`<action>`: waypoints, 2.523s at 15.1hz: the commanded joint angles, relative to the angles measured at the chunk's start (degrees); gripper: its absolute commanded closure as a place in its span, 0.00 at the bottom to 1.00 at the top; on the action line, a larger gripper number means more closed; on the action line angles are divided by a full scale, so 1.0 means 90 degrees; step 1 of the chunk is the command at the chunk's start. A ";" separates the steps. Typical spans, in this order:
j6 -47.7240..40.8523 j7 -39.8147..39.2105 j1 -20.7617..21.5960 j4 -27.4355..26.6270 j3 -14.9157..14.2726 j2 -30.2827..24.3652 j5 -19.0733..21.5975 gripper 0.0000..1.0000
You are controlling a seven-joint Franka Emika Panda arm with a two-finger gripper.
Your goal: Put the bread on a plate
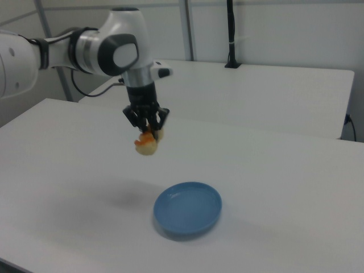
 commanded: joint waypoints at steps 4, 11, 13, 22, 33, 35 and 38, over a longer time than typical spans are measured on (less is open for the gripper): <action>0.1658 0.0271 -0.0587 -0.1436 -0.0316 -0.0228 0.0296 0.73; 0.2715 0.0203 -0.0870 -0.2112 -0.0590 0.0045 0.0091 0.73; 0.2813 0.0067 -0.0889 -0.2219 -0.0727 0.0055 0.0091 0.73; 0.2969 -0.0022 -0.0919 -0.2473 -0.0756 0.0055 -0.0154 0.12; 0.0837 0.0749 -0.0860 -0.0731 -0.0737 -0.0462 0.0099 0.00; -0.0706 0.0789 -0.0812 0.0588 -0.0698 -0.0491 0.0655 0.00; -0.1346 0.1421 -0.0432 0.1003 -0.0639 -0.0832 0.0648 0.00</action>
